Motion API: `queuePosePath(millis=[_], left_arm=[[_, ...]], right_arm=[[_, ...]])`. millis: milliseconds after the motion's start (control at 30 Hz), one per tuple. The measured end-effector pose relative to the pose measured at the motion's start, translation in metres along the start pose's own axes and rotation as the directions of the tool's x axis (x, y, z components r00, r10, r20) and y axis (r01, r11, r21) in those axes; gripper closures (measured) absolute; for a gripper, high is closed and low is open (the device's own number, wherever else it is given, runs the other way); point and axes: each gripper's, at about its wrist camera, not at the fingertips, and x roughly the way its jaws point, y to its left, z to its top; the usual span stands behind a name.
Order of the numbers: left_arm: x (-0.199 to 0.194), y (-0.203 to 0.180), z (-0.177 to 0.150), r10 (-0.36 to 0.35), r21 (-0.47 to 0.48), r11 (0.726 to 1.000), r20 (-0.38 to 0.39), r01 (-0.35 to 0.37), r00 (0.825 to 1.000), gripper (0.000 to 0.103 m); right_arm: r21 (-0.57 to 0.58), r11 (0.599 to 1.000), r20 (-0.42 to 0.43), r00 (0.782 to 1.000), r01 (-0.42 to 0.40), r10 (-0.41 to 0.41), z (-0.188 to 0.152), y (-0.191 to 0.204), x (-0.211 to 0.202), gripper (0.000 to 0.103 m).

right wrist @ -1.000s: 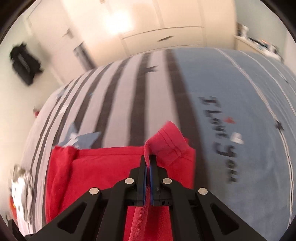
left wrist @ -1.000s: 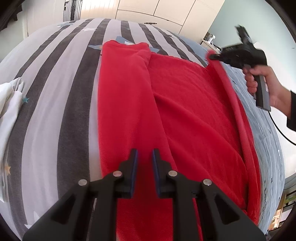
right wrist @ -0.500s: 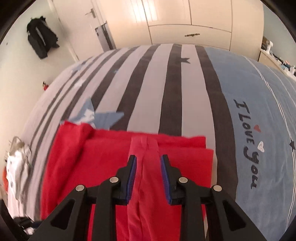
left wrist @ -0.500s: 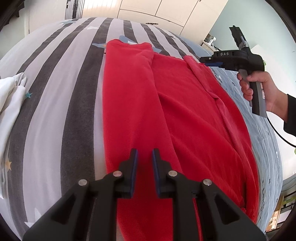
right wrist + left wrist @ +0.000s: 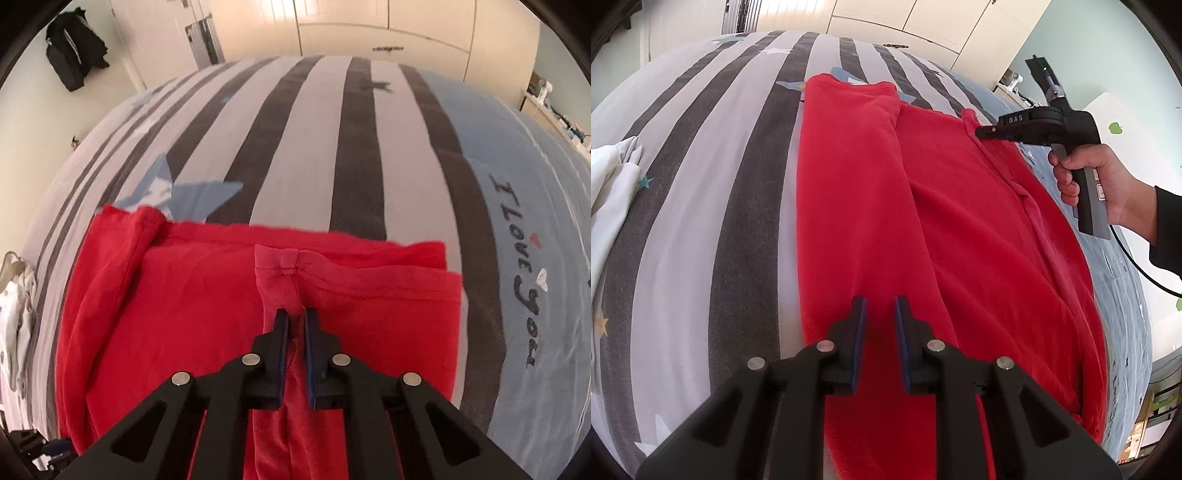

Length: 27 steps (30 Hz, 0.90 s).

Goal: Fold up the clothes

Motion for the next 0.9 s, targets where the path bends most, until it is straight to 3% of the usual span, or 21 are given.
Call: queuePosePath(millis=[200,433,533,667,700,900], left_arm=[[-0.001,0.002,-0.001,0.007,-0.005,1.000,0.005,-0.007,1.000,0.090],[-0.003,0.004,0.000,0.006,-0.016,1.000,0.001,-0.006,1.000,0.090],[-0.006,0.004,0.000,0.007,-0.017,1.000,0.003,-0.007,1.000,0.090],[-0.010,0.009,-0.003,0.013,-0.039,0.999,0.011,-0.013,1.000,0.090],[-0.011,0.011,-0.003,0.014,-0.048,0.999,0.013,-0.013,1.000,0.090],[-0.034,0.002,-0.018,-0.062,-0.061,0.996,0.023,0.064,0.998,0.090]], right_arm=[[0.051,0.999,0.081,0.996,0.018,-0.022,0.023,0.010,-0.018,0.097],[0.027,0.998,-0.028,0.998,0.061,-0.060,0.026,0.029,0.022,0.097],[0.028,0.998,-0.016,0.999,0.050,-0.049,0.024,0.028,0.023,0.096],[-0.074,0.996,0.026,0.999,0.042,-0.040,0.025,0.037,0.006,0.095],[-0.100,0.994,0.027,0.999,0.046,-0.043,0.025,0.036,0.002,0.089],[-0.149,0.989,0.039,0.999,-0.010,0.016,0.002,0.020,-0.038,0.087]])
